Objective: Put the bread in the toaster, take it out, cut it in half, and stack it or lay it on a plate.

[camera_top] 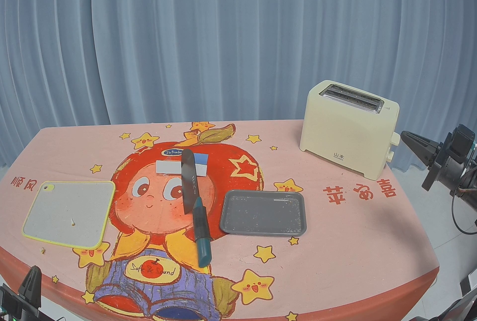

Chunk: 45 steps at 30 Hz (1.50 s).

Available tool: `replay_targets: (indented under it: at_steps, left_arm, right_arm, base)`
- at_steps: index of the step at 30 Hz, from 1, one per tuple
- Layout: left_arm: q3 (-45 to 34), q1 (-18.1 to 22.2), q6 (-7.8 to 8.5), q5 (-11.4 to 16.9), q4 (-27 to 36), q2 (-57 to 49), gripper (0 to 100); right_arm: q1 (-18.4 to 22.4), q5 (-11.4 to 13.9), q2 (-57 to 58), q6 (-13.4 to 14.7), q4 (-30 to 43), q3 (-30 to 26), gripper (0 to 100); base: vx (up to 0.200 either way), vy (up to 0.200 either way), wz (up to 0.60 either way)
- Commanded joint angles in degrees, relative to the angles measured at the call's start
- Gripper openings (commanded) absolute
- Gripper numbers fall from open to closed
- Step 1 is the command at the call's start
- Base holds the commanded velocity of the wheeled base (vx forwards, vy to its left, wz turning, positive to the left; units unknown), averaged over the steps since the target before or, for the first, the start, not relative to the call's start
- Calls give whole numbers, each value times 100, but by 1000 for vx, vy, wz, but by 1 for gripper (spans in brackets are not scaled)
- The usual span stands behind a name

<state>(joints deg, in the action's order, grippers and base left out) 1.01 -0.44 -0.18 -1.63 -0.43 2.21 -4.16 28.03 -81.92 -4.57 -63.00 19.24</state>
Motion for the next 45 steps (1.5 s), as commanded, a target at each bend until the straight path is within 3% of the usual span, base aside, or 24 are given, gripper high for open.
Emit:
replay_targets:
  at_steps: [1, 22, 45]
  left_arm:
    - [-101, 0, -8, -4, -1, -1, 0]
    - [-101, 0, -8, -4, -1, -1, 0]
    - [-101, 0, -8, -4, -1, -1, 0]
  right_arm:
    - [-6, 1, -17, -9, -2, -8, 0]
    - [-24, 1, 1, -202, -2, -122, 0]
    - [-24, 1, -8, -202, 7, -166, 0]
  base:
    - [0, 0, 0]
    - [0, 0, 0]
    - [0, 0, 0]
